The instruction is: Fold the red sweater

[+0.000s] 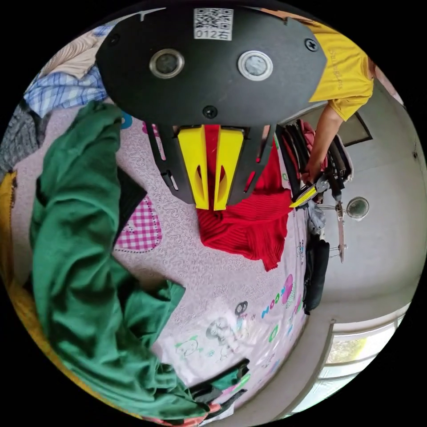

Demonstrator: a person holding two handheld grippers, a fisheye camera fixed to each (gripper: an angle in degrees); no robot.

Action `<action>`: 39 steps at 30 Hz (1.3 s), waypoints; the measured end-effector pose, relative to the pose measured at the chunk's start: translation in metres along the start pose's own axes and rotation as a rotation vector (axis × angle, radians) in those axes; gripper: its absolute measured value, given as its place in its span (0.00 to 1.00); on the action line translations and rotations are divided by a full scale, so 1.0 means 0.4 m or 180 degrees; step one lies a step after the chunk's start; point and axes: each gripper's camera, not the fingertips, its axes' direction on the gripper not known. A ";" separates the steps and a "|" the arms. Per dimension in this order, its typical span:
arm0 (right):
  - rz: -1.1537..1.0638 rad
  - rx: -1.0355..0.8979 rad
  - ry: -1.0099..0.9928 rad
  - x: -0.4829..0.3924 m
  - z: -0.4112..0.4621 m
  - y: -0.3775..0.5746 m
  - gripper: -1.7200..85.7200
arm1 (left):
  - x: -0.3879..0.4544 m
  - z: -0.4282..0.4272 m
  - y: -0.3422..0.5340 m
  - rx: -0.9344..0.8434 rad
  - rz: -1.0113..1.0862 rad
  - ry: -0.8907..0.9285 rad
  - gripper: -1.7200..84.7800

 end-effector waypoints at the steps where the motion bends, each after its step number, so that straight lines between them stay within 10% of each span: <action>1: -0.0066 0.0182 0.0077 -0.010 -0.031 0.024 0.03 | -0.006 -0.032 -0.004 0.0093 -0.0073 -0.0020 0.02; 10: -0.2291 0.0511 0.1830 -0.283 0.082 0.255 0.03 | 0.189 -0.124 -0.028 0.0586 0.1138 -0.0827 0.02; 30: -0.1875 0.0064 0.1425 -0.227 0.173 0.597 0.02 | 0.097 -0.154 0.148 0.0019 0.0514 0.0674 0.02; 39: -0.1760 -0.0389 0.1640 -0.108 0.294 0.844 0.02 | 0.162 -0.064 0.388 -0.0446 0.0307 0.0298 0.02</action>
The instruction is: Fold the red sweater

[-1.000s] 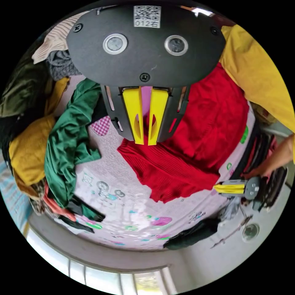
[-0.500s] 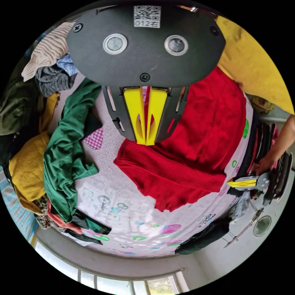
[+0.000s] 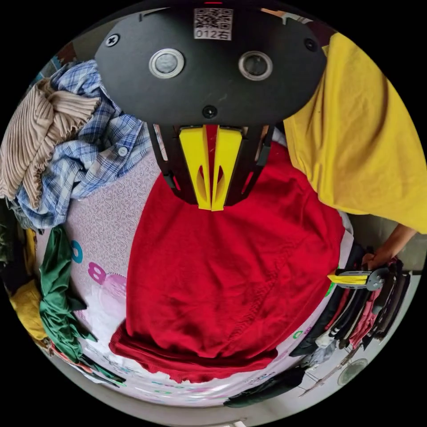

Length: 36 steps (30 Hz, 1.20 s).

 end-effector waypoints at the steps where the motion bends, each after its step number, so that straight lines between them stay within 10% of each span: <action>1: 0.0062 -0.0032 -0.0051 0.011 -0.002 0.003 0.02 | -0.020 -0.008 0.007 -0.0042 -0.0133 0.0066 0.02; 24: 0.0118 -0.0212 0.0211 0.005 0.018 0.154 0.02 | -0.065 0.056 0.102 -0.0497 -0.1106 0.0109 0.04; 36: 0.0063 0.0272 -0.0069 0.172 -0.167 -0.059 0.07 | -0.336 -0.144 -0.060 0.0553 -0.1166 0.0577 0.07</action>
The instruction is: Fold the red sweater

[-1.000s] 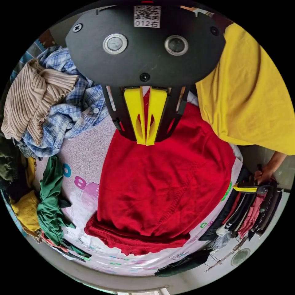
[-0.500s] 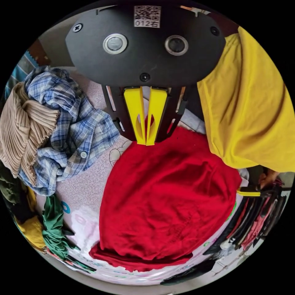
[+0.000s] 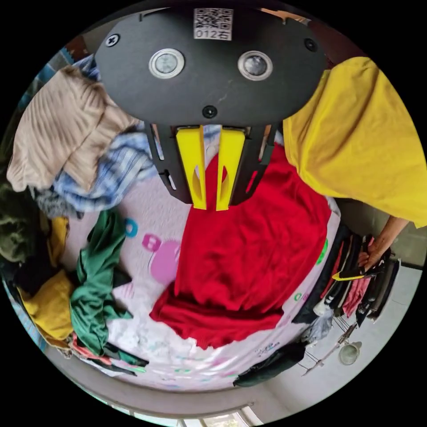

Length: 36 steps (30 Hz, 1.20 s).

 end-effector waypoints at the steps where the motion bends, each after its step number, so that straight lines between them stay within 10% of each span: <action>1: -0.0049 0.0094 0.0013 0.027 -0.017 -0.066 0.09 | 0.006 -0.009 -0.086 0.0058 0.0175 -0.0010 0.09; 13: -0.0454 -0.0002 0.0037 0.210 0.043 -0.599 0.19 | 0.167 0.137 -0.726 -0.0483 0.1706 -0.0473 0.22; 36: -0.1186 -0.0486 0.0115 0.194 0.251 -0.648 0.19 | 0.345 0.238 -0.700 -0.0804 0.2219 -0.0485 0.23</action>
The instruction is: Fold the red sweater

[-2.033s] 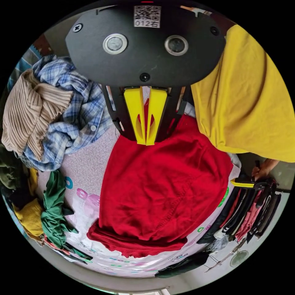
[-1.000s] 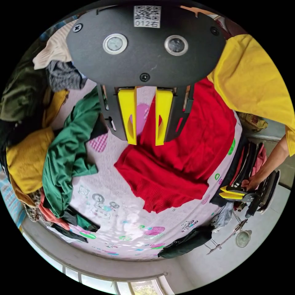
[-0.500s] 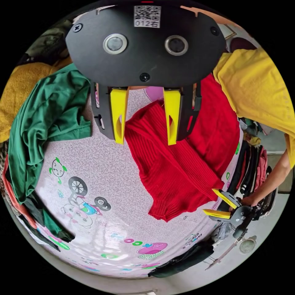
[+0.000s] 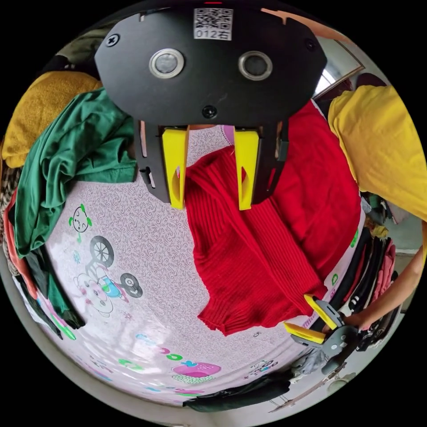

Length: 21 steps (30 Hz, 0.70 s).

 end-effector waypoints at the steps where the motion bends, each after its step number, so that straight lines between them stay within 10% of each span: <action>1: 0.0024 0.0018 -0.0102 0.009 0.005 0.002 0.19 | 0.015 -0.002 0.009 0.0046 -0.0021 -0.0002 0.23; 14: 0.0390 0.0299 -0.0463 -0.079 0.087 0.079 0.06 | 0.239 -0.047 0.089 0.0133 -0.0009 0.0375 0.09; 21: -0.0088 0.0668 0.0145 -0.299 0.042 0.186 0.04 | 0.558 -0.190 0.223 0.0470 0.0451 -0.0575 0.08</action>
